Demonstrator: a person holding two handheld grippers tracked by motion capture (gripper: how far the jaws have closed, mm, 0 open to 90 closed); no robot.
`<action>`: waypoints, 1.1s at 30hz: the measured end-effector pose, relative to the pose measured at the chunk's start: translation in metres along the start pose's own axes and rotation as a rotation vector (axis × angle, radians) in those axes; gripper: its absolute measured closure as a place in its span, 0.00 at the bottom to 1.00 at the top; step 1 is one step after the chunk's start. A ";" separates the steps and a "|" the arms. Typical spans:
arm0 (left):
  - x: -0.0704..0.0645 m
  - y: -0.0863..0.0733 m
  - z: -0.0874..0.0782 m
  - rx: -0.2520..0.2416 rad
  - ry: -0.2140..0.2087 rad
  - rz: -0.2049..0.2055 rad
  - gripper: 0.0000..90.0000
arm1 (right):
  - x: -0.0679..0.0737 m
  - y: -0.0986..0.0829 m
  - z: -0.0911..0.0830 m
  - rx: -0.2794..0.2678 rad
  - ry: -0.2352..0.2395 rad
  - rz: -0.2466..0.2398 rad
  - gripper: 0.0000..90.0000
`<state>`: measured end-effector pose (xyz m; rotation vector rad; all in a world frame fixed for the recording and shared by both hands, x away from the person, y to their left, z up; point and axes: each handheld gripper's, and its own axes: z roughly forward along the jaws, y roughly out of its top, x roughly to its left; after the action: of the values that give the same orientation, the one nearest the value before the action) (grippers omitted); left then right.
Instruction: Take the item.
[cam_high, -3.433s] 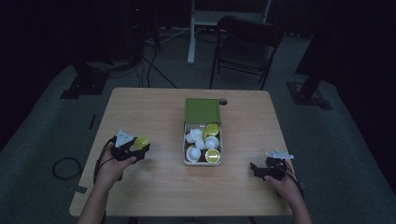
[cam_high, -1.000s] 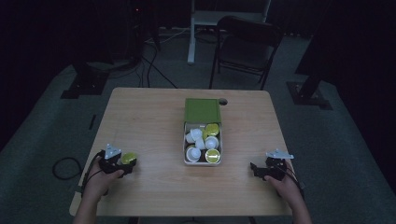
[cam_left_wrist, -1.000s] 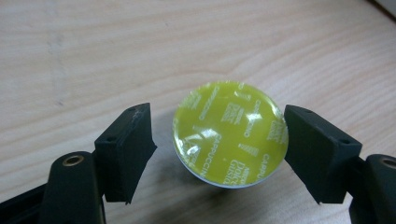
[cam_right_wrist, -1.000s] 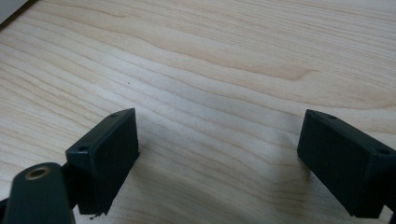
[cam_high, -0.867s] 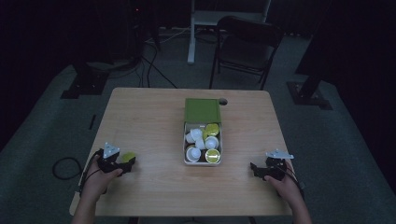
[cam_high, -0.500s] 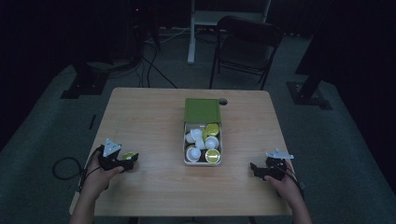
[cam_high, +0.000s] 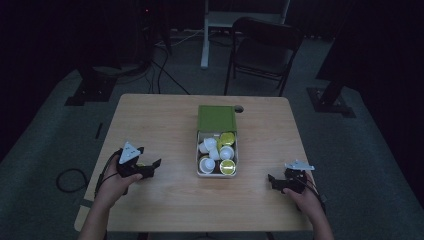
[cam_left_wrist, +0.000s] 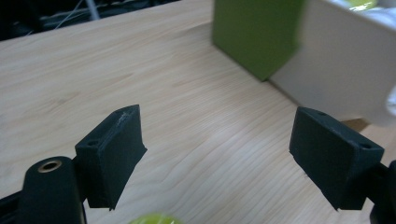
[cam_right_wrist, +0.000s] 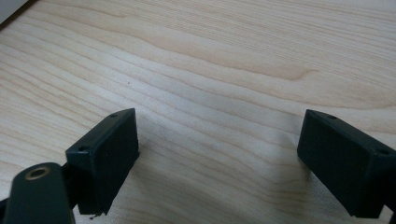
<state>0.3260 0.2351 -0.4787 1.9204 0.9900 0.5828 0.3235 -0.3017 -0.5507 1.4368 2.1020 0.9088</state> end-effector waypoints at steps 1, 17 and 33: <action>-0.002 0.001 0.002 -0.001 -0.008 0.007 0.20 | 0.000 0.000 0.000 0.000 0.000 0.000 0.13; -0.029 0.009 0.019 0.005 -0.124 0.112 0.20 | 0.000 0.000 0.000 0.000 0.000 0.000 0.13; -0.052 0.008 0.035 0.100 -0.198 0.198 0.20 | 0.000 0.000 0.000 0.000 0.000 0.000 0.13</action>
<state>0.3239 0.1732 -0.4903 2.1345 0.7201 0.4506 0.3235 -0.3017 -0.5507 1.4366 2.1022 0.9089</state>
